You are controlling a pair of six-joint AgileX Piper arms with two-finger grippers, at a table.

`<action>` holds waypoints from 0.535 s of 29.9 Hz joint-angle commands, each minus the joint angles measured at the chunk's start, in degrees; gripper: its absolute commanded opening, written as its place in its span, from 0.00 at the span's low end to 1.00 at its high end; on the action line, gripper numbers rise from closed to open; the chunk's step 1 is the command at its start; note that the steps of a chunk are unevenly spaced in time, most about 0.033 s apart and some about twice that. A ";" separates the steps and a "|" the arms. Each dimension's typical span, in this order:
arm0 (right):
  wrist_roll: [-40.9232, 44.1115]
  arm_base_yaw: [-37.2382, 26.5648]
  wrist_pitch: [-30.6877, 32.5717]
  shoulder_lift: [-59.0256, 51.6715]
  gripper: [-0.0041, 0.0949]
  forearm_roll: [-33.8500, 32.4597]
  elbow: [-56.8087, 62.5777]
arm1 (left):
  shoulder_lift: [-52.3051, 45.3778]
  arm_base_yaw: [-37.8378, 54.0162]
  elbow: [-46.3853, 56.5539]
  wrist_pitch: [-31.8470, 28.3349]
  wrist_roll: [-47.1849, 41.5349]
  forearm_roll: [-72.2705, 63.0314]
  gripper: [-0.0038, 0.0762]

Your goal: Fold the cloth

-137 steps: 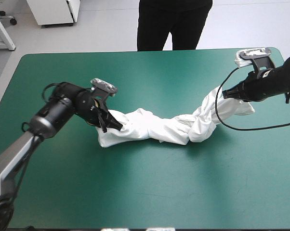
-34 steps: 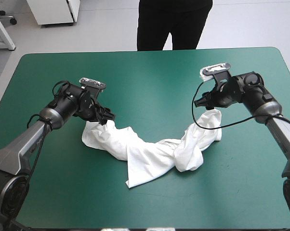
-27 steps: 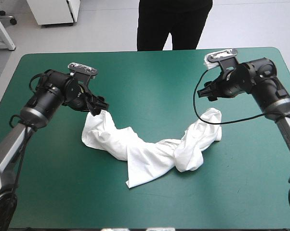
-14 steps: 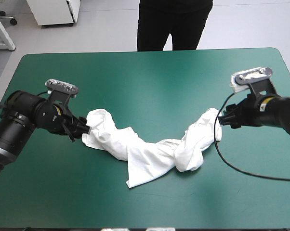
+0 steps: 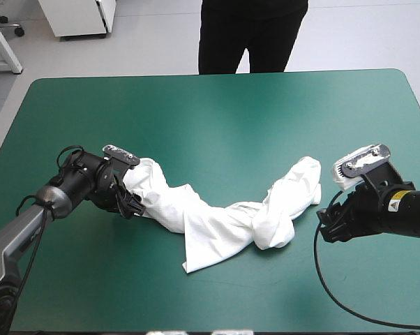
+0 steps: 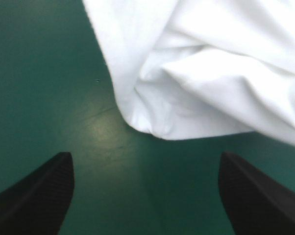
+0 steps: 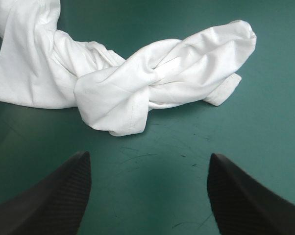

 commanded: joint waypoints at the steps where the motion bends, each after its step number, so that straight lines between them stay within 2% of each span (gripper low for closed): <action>1: -2.29 0.25 -2.02 -0.46 0.65 1.24 -1.26 | 1.66 3.07 -1.66 -3.07 2.47 -4.02 0.77; 4: -3.75 0.86 -2.24 0.08 0.65 1.43 -1.26 | 4.20 4.03 -3.28 -3.61 4.23 -6.33 0.76; 8: -4.27 3.06 -2.15 1.79 0.65 1.41 -1.12 | 6.67 4.03 -5.25 -3.99 5.23 -8.06 0.64; 10: -4.27 4.34 -2.15 3.14 0.65 1.37 -0.60 | 8.10 4.03 -5.94 -4.05 5.23 -8.17 0.55; 16: -3.00 8.70 -3.71 7.10 0.64 1.36 5.93 | 12.10 4.03 -6.20 -4.52 5.23 -9.79 0.15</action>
